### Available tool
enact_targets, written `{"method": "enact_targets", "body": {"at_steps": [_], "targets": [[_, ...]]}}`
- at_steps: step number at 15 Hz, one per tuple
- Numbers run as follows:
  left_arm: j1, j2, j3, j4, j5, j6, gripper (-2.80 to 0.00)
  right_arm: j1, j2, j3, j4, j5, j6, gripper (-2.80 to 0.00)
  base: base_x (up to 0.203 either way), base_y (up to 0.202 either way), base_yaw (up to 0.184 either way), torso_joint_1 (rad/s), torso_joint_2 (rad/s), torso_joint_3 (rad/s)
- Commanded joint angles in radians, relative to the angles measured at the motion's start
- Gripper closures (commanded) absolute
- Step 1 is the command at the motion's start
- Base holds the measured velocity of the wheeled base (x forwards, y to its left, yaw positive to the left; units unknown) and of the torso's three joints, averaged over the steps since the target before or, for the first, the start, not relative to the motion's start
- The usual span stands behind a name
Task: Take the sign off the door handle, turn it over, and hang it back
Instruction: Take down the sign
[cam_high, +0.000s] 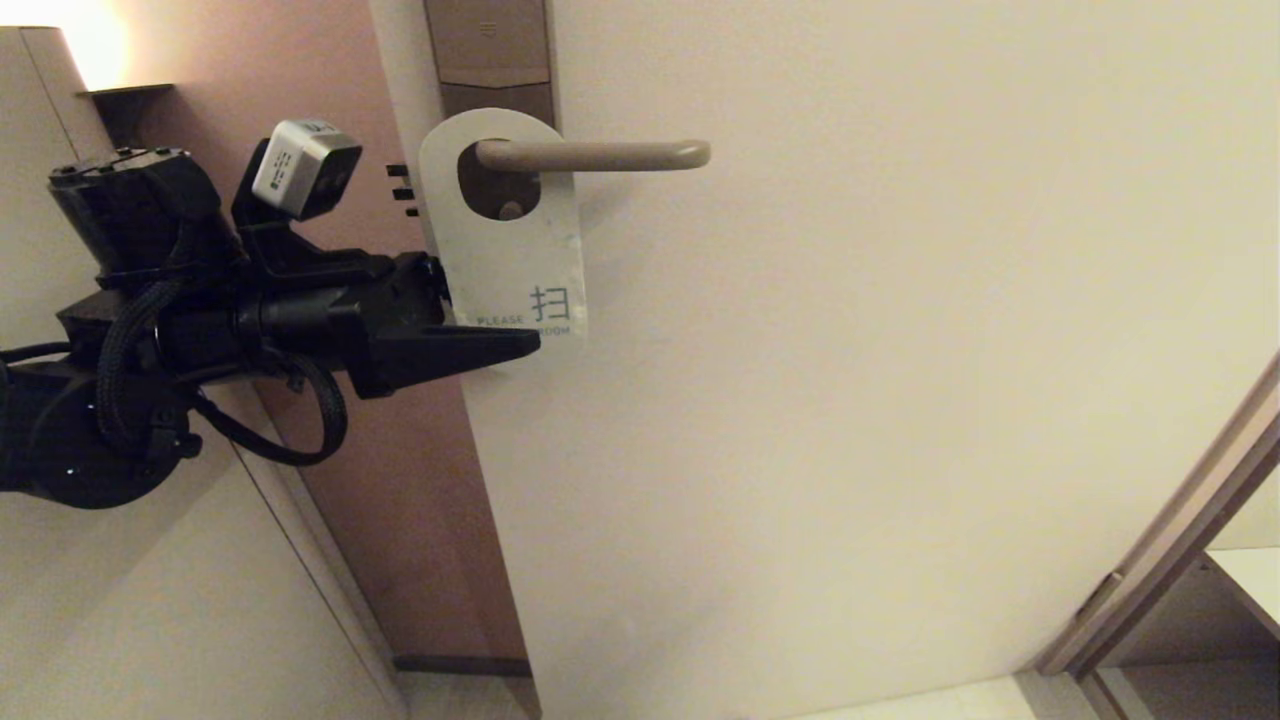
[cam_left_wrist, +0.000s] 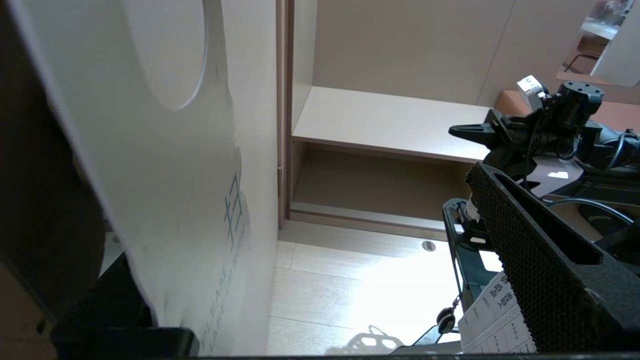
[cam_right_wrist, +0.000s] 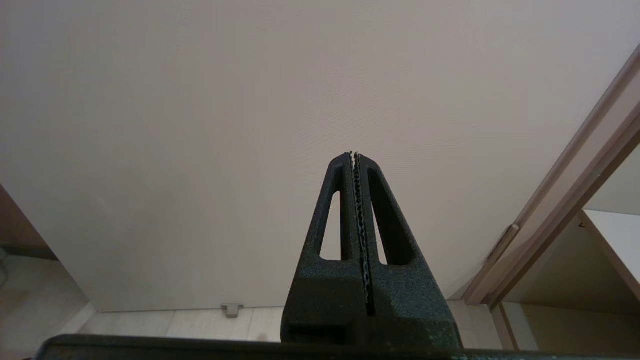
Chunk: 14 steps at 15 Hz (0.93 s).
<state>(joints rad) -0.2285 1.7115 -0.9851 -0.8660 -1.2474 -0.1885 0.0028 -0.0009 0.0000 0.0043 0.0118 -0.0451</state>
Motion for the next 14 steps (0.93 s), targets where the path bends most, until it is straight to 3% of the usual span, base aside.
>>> {"method": "enact_targets", "body": {"at_steps": [1,4,5,6,14], "targets": [[0.0,0.013,-0.003,-0.005,-0.007,-0.001,-2.8,0.0,0.001,0.0,0.0,0.0,-0.001,0.0,0.0,0.0,0.0,0.0,0.0,0.0],[0.0,0.026,-0.01,-0.006,-0.007,0.004,-2.8,0.0,0.001,0.0,0.0,0.0,-0.001,0.0,0.0,0.0,0.0,0.0,0.0,0.0],[0.0,0.03,-0.013,-0.017,-0.007,0.002,-1.94,0.0,0.001,0.0,0.0,0.0,-0.001,0.0,0.0,0.0,0.0,0.0,0.0,0.0],[0.0,0.033,-0.02,-0.027,-0.006,-0.005,0.0,0.0,0.001,0.0,0.0,0.0,-0.001,0.0,0.0,0.0,0.0,0.0,0.0,0.0],[0.0,0.027,-0.026,-0.03,-0.006,-0.005,0.0,0.0,0.001,0.0,0.0,0.0,-0.001,0.0,0.0,0.0,0.0,0.0,0.0,0.0]]}}
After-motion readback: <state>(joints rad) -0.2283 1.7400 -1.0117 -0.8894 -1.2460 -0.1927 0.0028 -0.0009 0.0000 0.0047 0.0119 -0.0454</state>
